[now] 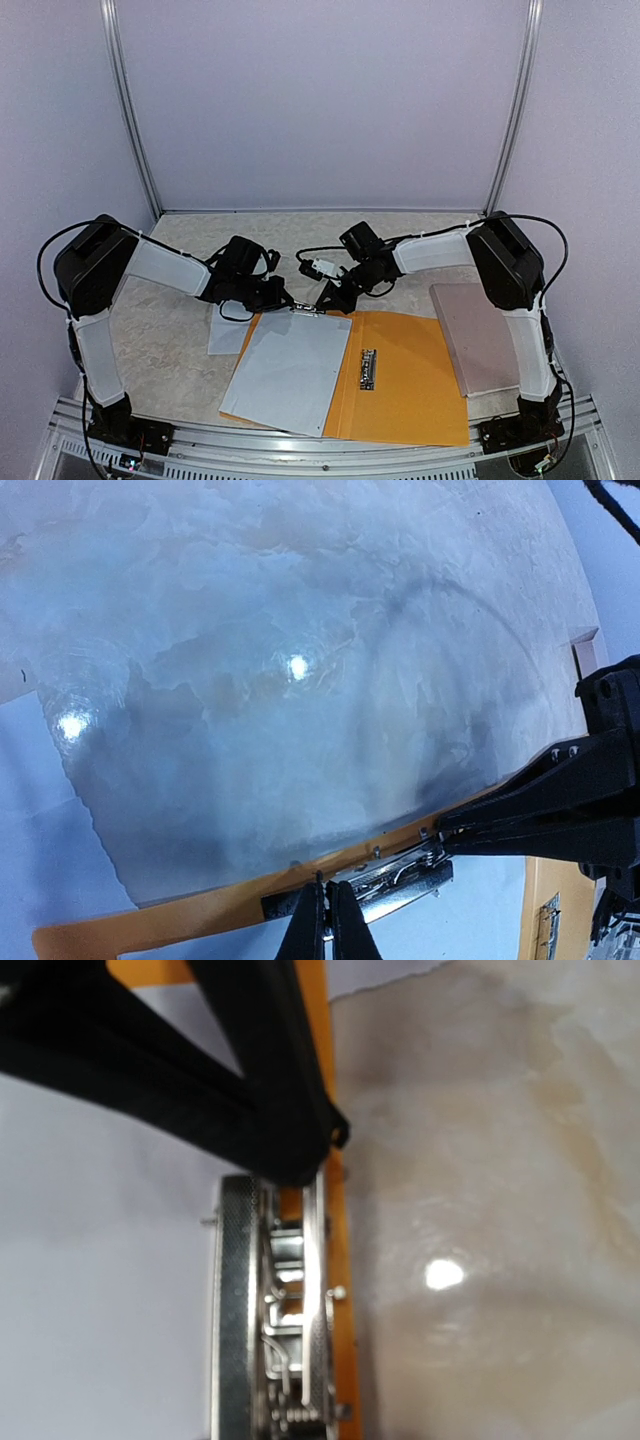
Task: Put the files into the folder
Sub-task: Clamp the file in the folder.
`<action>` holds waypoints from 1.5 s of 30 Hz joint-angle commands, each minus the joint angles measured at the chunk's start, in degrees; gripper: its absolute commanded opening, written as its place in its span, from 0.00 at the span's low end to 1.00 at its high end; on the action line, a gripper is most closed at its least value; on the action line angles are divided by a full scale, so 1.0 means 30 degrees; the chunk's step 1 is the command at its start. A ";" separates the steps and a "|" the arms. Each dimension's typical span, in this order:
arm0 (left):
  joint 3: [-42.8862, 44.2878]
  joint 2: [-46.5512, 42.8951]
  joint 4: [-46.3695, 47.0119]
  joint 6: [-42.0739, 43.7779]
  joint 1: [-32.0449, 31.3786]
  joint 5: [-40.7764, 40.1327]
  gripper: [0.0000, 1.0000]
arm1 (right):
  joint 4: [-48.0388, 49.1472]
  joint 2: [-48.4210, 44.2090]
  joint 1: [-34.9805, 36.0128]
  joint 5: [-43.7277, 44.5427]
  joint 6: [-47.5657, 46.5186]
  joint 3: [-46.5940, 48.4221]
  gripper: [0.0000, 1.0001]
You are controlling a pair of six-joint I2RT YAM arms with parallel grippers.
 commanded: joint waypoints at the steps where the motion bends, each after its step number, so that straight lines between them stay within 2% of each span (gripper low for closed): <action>1: -0.1660 0.1627 -0.4539 0.0102 -0.0209 -0.1323 0.00 | -0.3015 0.2420 0.0406 0.1950 -0.0104 -0.1000 0.04; 10: -0.0869 -0.0409 -0.5379 0.0631 -0.0898 -0.1509 0.00 | -0.3126 0.2567 0.0405 0.2060 -0.0015 -0.0881 0.04; 22: -0.1547 -0.0400 -0.5318 0.0329 -0.1121 -0.1520 0.00 | -0.3239 0.2683 0.0406 0.2062 -0.0070 -0.0799 0.03; 29: -0.1391 -0.1662 -0.5452 0.0273 -0.1345 -0.1460 0.00 | -0.3261 0.2768 0.0406 0.2080 -0.0049 -0.0749 0.03; 37: -0.0284 -0.1452 -0.5896 0.0456 -0.1683 -0.1371 0.00 | -0.3335 0.2798 0.0406 0.2074 -0.0071 -0.0726 0.03; 45: -0.0454 -0.0797 -0.6076 0.0298 -0.1616 -0.1667 0.00 | -0.3262 0.2801 0.0406 0.2110 -0.0071 -0.0747 0.03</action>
